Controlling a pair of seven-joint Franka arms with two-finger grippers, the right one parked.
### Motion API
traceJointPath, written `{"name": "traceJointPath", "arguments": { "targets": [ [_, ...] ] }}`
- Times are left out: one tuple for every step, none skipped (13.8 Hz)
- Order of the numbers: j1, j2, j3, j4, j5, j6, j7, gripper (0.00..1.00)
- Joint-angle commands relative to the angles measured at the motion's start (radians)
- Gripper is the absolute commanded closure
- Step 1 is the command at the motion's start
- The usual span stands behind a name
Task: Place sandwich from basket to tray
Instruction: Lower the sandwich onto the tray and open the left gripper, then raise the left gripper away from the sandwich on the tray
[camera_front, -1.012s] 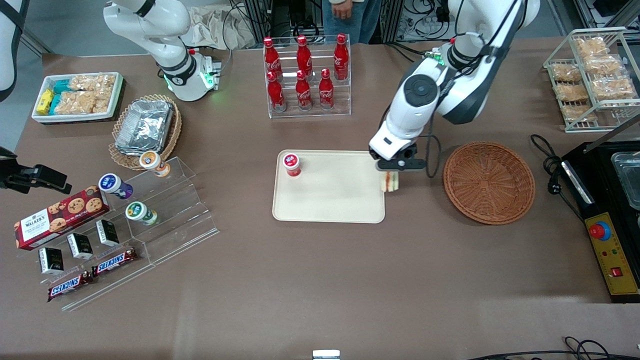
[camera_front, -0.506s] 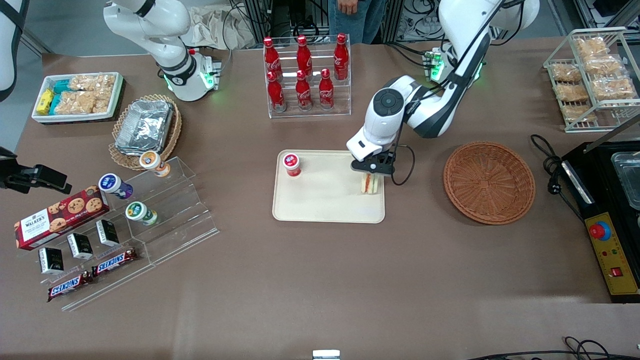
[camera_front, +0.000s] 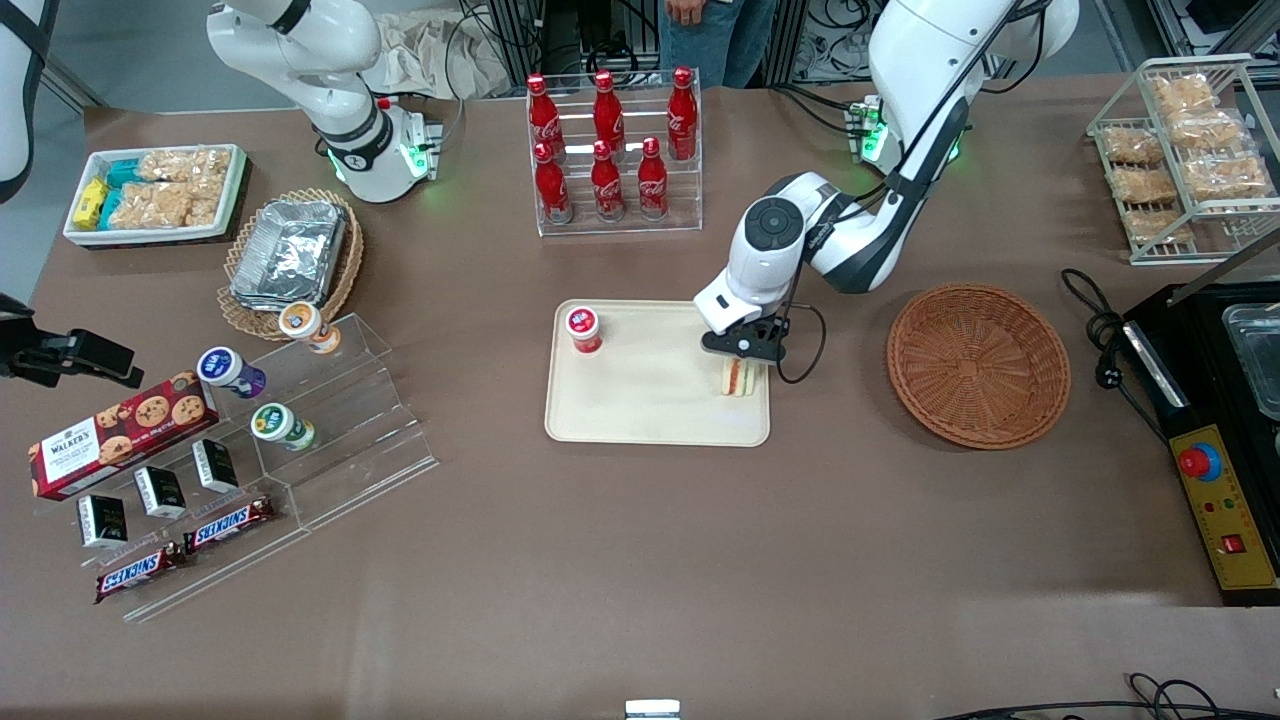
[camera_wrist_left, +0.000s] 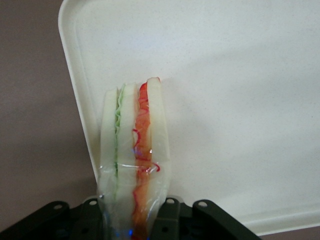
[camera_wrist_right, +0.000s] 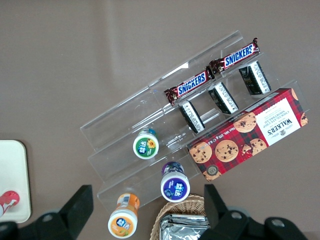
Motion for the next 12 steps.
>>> {"name": "traceJointPath", "arguments": {
  "targets": [
    [0.003,0.005,0.001,0.023,0.026,0.007,-0.001,0.00],
    [0.003,0.000,0.001,0.037,0.026,-0.002,-0.003,0.00],
    [0.003,-0.014,0.001,0.059,0.026,-0.051,0.000,0.00],
    [0.005,-0.053,0.001,0.104,0.025,-0.151,0.005,0.00],
    [0.015,-0.092,0.001,0.166,0.008,-0.300,0.005,0.00],
    [0.021,-0.127,0.000,0.241,-0.007,-0.468,0.011,0.00],
    [0.023,-0.150,0.001,0.311,-0.032,-0.584,0.034,0.00],
    [0.026,-0.181,0.009,0.361,-0.064,-0.643,0.084,0.00],
    [0.025,-0.207,0.047,0.401,-0.108,-0.690,0.130,0.00],
    [0.023,-0.237,0.096,0.431,-0.150,-0.740,0.175,0.00],
    [0.025,-0.262,0.125,0.452,-0.182,-0.781,0.221,0.00],
    [0.025,-0.287,0.162,0.465,-0.191,-0.812,0.255,0.00]
  ]
}}
